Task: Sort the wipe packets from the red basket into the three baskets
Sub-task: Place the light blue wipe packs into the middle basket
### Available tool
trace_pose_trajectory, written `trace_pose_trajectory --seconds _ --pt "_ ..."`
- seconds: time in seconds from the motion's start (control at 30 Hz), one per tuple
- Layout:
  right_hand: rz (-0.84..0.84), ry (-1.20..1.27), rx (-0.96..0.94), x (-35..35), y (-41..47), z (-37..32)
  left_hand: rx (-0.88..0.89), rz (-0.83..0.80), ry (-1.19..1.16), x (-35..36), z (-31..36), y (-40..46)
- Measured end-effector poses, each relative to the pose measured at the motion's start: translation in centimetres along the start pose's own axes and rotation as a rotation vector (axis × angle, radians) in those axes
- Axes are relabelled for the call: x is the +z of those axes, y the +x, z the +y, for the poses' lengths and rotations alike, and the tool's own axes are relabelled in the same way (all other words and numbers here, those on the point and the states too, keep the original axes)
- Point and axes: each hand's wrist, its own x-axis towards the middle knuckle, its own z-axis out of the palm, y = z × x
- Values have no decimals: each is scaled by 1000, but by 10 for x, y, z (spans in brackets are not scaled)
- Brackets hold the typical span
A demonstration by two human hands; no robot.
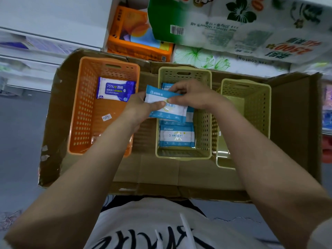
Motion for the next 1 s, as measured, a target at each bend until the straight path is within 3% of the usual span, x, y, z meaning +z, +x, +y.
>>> trace_pose_trajectory --seconds 0.13,0.17,0.4,0.63,1.0 --pt "346 -191 57 -13 9 19 123 154 219 12 -9 5" --pt "361 -252 74 -14 11 26 110 148 229 14 -13 4" --pt "75 -515 102 27 33 59 1 54 72 21 -38 5" --pt "253 -444 136 52 32 83 -76 -34 -44 14 -38 6" --pt "348 -719 154 65 35 85 -81 -17 -45 17 -41 8"
